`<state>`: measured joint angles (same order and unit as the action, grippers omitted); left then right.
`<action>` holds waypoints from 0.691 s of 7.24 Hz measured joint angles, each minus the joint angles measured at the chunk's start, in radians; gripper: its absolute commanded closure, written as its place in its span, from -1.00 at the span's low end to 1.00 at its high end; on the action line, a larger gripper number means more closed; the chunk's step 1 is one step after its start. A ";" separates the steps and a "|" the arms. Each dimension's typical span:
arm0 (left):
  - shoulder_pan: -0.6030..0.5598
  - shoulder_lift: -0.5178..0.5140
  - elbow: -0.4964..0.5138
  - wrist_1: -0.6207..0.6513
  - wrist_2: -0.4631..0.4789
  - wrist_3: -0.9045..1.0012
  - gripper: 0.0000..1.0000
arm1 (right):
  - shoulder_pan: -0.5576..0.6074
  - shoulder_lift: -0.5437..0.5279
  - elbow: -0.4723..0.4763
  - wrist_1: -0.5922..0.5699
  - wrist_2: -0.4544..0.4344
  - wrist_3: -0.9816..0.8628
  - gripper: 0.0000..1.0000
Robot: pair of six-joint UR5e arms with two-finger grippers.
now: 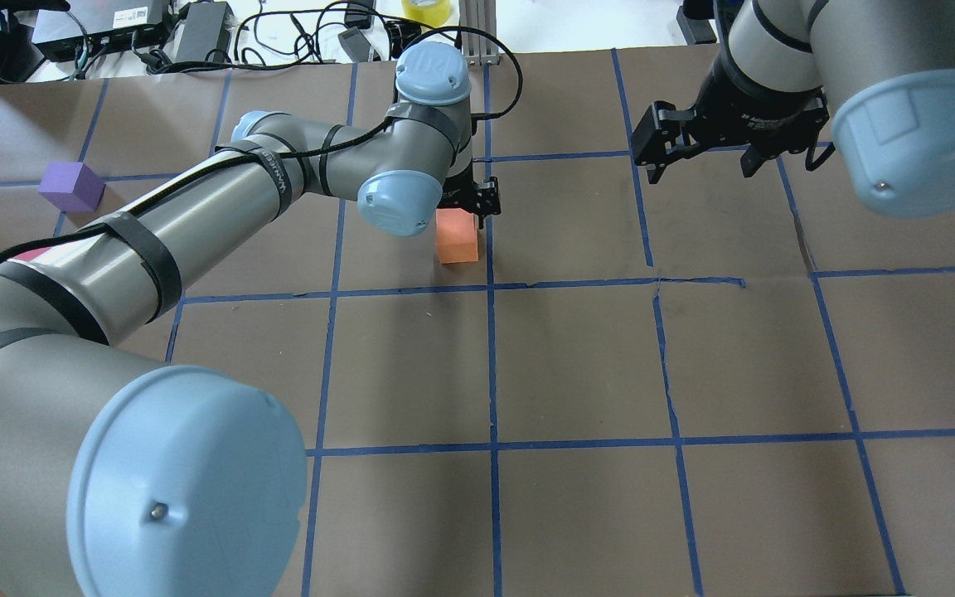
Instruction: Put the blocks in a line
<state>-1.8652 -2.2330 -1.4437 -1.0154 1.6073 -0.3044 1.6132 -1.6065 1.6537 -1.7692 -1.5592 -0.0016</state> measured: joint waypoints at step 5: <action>0.000 0.000 -0.007 -0.002 -0.024 0.006 0.50 | -0.037 -0.041 0.001 0.186 -0.021 -0.044 -1.00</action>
<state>-1.8654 -2.2334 -1.4507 -1.0170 1.5829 -0.2983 1.5762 -1.6471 1.6546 -1.5836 -1.5802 -0.0460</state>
